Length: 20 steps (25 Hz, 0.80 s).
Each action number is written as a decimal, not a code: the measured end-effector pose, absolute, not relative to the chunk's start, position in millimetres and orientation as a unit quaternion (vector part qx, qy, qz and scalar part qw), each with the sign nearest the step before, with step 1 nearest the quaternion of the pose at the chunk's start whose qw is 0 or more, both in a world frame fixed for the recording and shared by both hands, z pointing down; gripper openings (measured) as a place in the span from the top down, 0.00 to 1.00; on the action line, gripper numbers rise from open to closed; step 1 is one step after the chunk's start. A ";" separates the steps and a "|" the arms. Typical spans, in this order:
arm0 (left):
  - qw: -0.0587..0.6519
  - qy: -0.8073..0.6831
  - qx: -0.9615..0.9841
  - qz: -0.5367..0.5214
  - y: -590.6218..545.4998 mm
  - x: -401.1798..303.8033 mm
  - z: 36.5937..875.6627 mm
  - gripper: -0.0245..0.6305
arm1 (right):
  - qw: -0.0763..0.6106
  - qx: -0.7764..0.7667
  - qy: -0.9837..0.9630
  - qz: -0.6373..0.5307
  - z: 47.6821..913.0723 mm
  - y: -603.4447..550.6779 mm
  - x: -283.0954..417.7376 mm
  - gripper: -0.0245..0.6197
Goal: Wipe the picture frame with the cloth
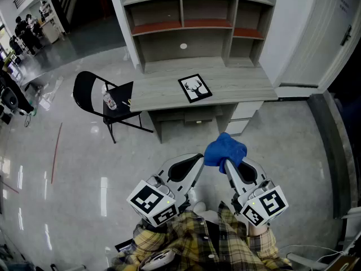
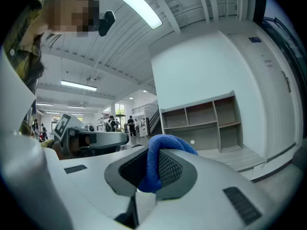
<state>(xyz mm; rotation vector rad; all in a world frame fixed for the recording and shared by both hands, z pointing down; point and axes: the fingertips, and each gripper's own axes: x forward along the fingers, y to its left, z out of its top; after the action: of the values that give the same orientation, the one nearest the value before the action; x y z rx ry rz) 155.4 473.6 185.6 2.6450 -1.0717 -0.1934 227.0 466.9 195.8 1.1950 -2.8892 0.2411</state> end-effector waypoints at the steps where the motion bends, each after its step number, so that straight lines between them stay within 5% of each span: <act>1: 0.139 -0.371 0.916 -0.067 473.9 155.4 185.1 0.95 | 0.001 0.381 -0.921 0.077 195.5 467.3 227.0 0.89; 20: 0.148 -0.374 0.914 -0.062 463.9 150.7 194.4 0.95 | -0.019 0.396 -0.912 0.108 206.2 458.3 237.0 0.89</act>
<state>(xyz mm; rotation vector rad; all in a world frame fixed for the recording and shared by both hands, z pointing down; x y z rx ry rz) 150.7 463.9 194.4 2.6286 -1.0749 -0.1773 237.0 458.3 206.2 1.2586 -2.9005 0.3422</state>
